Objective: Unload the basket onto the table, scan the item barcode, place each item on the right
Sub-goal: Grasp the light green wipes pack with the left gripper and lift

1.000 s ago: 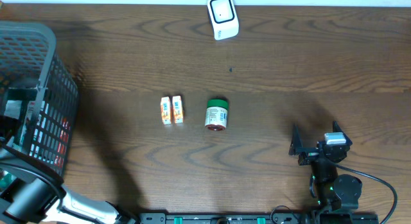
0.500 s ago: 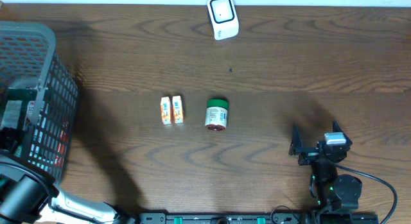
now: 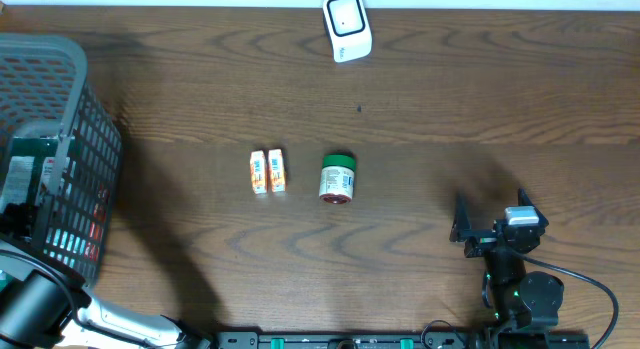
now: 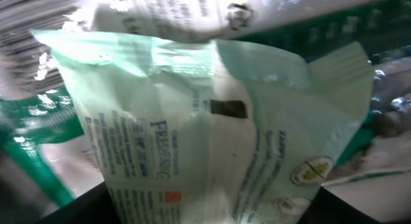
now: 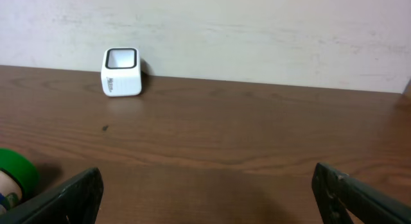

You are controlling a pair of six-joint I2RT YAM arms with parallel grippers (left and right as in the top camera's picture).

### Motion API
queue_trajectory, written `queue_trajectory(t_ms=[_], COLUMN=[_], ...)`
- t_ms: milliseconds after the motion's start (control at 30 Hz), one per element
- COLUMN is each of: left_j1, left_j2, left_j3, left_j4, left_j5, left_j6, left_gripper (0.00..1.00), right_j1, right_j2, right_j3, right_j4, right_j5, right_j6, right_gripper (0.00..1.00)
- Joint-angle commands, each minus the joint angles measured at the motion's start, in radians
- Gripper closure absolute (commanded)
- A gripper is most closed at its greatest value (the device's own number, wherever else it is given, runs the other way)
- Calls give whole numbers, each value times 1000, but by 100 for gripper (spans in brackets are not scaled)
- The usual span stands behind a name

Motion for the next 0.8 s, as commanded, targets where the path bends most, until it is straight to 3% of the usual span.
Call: queue_trajectory(t_ms=[0,200,333,767], left_j1=[-2,-2,-1,0], left_j2=[-36,-47,-47,-46], left_j3=[2,-2,-3,-50], left_j4=[11,21,34,116], left_j5=[61,79,79,17], left_j6=[14,14,14,13], left_gripper=[27,25,17,16], right_j1=[-3,-3,-3,-3], right_j2=[-5,-5,-5,-5], right_j3=[-1,-1,-1,-1], right_j4=[-4,-4,-4,-4], right_j5=[1,1,1,1], right_j6=[12,12,12,12], right_gripper=[1,1,1,1])
